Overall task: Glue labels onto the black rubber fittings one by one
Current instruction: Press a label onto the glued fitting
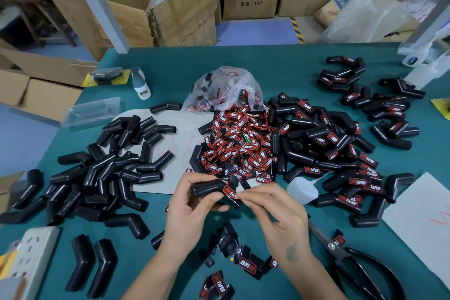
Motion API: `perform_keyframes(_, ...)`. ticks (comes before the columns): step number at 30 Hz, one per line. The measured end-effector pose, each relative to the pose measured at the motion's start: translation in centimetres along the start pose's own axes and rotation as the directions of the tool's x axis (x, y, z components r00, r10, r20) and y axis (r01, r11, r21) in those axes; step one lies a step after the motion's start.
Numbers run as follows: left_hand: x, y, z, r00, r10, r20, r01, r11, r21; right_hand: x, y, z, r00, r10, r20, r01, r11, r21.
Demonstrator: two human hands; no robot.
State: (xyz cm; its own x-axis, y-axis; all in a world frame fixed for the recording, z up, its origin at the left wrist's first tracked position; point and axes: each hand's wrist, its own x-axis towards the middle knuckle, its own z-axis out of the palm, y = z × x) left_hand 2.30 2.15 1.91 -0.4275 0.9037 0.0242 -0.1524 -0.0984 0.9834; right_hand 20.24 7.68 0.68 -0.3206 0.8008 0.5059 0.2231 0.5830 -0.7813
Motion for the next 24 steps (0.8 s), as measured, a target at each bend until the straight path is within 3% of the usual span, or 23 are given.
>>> perform_keyframes(7, -0.09, 0.22, -0.05, 0.999, 0.050, 0.012, -0.049, 0.999, -0.020, 0.13, -0.22, -0.04, 0.999, -0.034, -0.028, 0.035, 0.999, 0.014)
perform_keyframes(16, -0.02, 0.19, 0.08, 0.999, 0.040, 0.013, -0.040, 0.999, -0.012, 0.07, -0.51, -0.04, 0.980, 0.195, -0.050, -0.180, 0.959, 0.219)
perform_keyframes(24, -0.03, 0.15, -0.21, 0.998, 0.055, 0.043, -0.055, 0.998, -0.008, 0.19, -0.65, -0.35, 0.982, 0.167, -0.090, -0.144, 0.965, 0.221)
